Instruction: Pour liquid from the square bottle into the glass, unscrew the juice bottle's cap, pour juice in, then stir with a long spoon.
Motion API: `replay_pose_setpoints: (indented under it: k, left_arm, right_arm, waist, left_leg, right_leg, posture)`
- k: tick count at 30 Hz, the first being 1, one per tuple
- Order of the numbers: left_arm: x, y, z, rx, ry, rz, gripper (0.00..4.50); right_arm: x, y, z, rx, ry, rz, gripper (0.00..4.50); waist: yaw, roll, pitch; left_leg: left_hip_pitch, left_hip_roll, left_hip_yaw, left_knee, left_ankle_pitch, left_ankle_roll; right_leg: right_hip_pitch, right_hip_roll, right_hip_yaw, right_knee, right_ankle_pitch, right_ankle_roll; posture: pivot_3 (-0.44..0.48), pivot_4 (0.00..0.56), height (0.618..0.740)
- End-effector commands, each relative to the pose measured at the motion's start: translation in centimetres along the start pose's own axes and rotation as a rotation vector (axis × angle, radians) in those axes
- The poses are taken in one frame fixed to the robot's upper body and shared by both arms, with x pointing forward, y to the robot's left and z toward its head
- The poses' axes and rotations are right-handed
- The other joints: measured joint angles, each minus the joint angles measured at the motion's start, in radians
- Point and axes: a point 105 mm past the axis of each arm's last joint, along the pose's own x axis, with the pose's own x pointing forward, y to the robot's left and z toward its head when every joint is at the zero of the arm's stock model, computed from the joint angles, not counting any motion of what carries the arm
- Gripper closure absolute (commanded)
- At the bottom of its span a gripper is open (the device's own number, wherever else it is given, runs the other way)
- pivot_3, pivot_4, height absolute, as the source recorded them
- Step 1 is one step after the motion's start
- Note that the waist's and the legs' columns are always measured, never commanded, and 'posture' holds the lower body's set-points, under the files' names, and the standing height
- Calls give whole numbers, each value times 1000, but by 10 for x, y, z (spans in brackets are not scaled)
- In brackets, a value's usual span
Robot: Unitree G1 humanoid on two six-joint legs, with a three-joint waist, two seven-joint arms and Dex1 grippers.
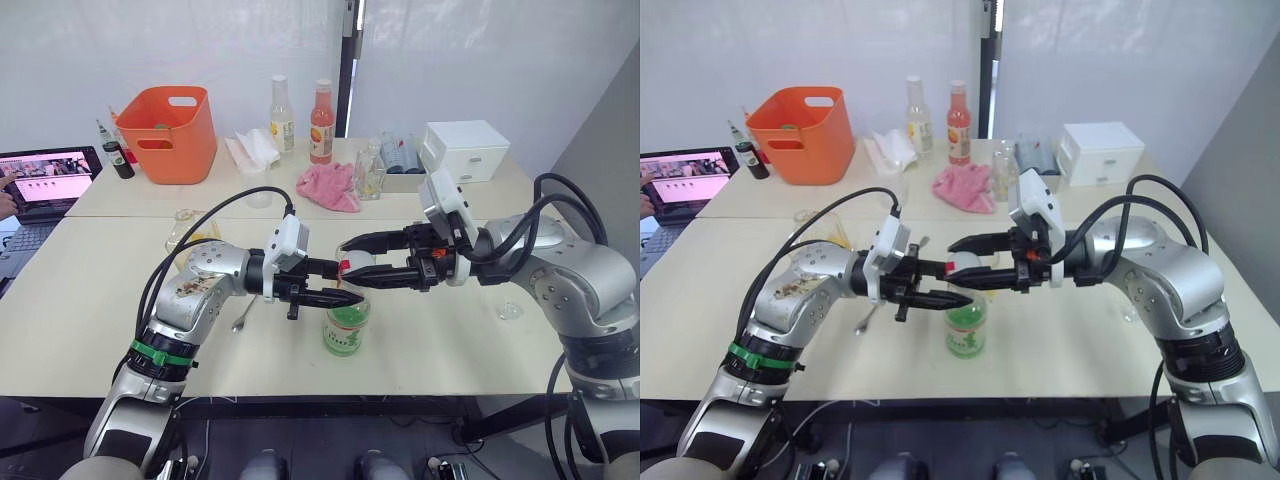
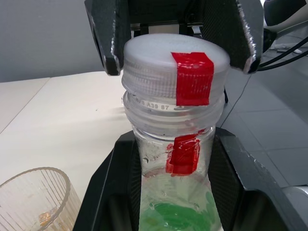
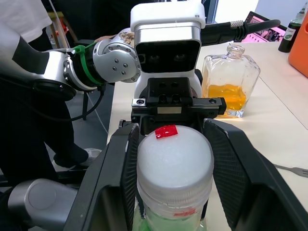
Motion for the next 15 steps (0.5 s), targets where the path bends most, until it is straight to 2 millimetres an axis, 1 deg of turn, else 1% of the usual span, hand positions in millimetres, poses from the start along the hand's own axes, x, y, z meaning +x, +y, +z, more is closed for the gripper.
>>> replay_pose_setpoints:
  k: [1, 4, 9, 12, 15]
  left_arm:
    - [1, -5, -12, -37, 42, -15, 3025]
    - [1, -6, -13, -37, 44, -17, 3025]
    - [1, -6, -13, -37, 48, -20, 3025]
    - [1, -6, -13, -37, 48, -19, 3025]
    - [1, -5, -13, -36, 47, -19, 3025]
  right_arm:
    - [-1, 0, -8, 29, 25, -14, 2852]
    - [-2, 0, -2, 19, 8, -30, 2852]
    - [-4, 2, 16, -7, -39, -39, 2852]
    - [-10, 4, 36, -31, -97, -53, 2852]
    - [-15, 3, 46, -40, -127, -83, 2852]
  waist:
    - [0, 0, 0]
    - [0, 0, 0]
    - [0, 0, 0]
    - [0, 0, 0]
    - [0, 0, 0]
  left_leg:
    - [0, 0, 0, 0, 0, 0]
    - [0, 0, 0, 0, 0, 0]
    - [0, 0, 0, 0, 0, 0]
    - [-1, 0, -1, 0, 0, 0]
    - [-1, 0, -1, 0, 0, 0]
  right_leg:
    - [0, 0, 0, 0, 0, 0]
    - [0, 0, 0, 0, 0, 0]
    - [0, 0, 0, 0, 0, 0]
    - [-1, 0, 0, 0, 0, 0]
    - [-2, 0, 0, 1, 0, 0]
  posture:
    - [0, 150, 715]
    - [0, 150, 715]
    - [0, 150, 715]
    - [0, 150, 715]
    - [0, 150, 715]
